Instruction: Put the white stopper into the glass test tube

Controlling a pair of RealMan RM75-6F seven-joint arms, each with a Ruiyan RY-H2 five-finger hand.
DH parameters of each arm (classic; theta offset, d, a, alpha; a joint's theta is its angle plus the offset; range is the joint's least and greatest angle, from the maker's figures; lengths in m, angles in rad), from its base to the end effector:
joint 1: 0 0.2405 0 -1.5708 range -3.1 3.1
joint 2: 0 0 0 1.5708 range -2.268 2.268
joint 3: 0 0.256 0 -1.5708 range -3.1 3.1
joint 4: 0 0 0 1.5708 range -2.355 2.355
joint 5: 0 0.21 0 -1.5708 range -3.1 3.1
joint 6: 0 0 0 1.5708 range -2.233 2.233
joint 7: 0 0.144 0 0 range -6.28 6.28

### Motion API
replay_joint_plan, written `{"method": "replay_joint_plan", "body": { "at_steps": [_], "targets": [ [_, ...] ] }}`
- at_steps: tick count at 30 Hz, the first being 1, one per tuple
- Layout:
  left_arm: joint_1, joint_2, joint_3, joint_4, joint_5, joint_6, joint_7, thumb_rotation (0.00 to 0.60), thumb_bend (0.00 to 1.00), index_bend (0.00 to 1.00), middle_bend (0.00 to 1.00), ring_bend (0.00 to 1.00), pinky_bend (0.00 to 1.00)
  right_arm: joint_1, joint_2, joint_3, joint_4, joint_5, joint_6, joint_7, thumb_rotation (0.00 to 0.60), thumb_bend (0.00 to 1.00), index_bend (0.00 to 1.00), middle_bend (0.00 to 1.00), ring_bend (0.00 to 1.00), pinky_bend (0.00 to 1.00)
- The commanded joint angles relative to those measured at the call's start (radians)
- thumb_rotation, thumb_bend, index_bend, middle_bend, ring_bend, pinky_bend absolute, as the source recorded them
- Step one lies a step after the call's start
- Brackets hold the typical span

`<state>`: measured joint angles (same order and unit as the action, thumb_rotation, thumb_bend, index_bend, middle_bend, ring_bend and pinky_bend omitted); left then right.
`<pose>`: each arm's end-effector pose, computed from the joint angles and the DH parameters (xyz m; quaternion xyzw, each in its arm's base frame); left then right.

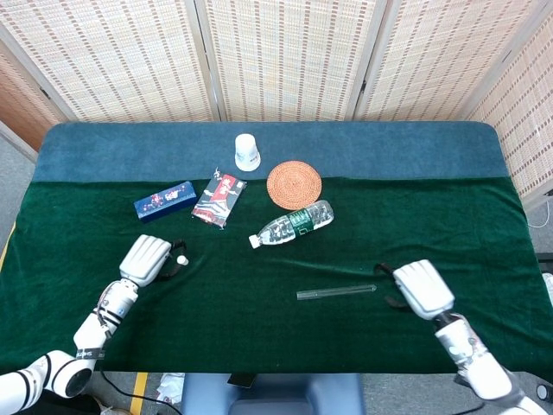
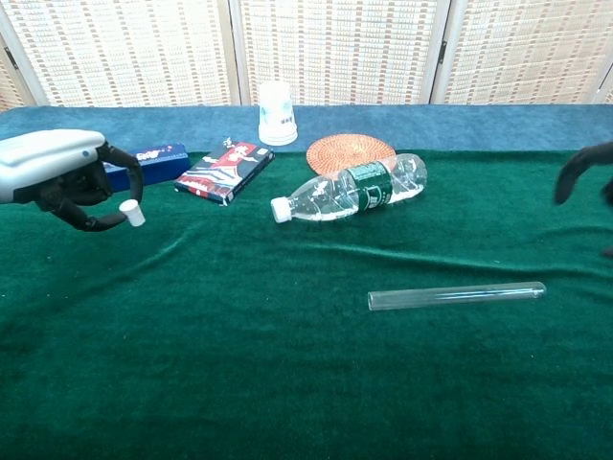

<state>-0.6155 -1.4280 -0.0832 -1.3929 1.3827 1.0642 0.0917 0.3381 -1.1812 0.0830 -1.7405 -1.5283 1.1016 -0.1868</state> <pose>-0.2117 0.3283 0.0299 -0.7417 -0.3438 -0.3831 0.4300 -0.2310 -0.2407 0.0811 0.7383 -0.3694 0.3579 0.4363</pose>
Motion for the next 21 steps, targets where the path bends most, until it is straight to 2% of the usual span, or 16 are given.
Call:
{"method": "replay_joint_plan", "body": {
  "at_steps": [1, 21],
  "targets": [
    [0.009, 0.003, 0.005, -0.002, -0.003, 0.004, 0.001, 0.6, 0.51, 0.56, 0.99, 0.93, 0.84, 0.047, -0.076, 0.016, 0.004, 0.089, -0.062, -0.057, 0.6, 0.29, 0.38, 0.86, 1.0, 1.0],
    [0.018, -0.017, 0.017, 0.031, 0.022, -0.003, -0.03, 0.6, 0.51, 0.55, 0.99, 0.93, 0.84, 0.152, -0.264, 0.018, 0.103, 0.294, -0.154, -0.229, 0.6, 0.28, 0.44, 0.86, 1.0, 1.0]
  ]
}}
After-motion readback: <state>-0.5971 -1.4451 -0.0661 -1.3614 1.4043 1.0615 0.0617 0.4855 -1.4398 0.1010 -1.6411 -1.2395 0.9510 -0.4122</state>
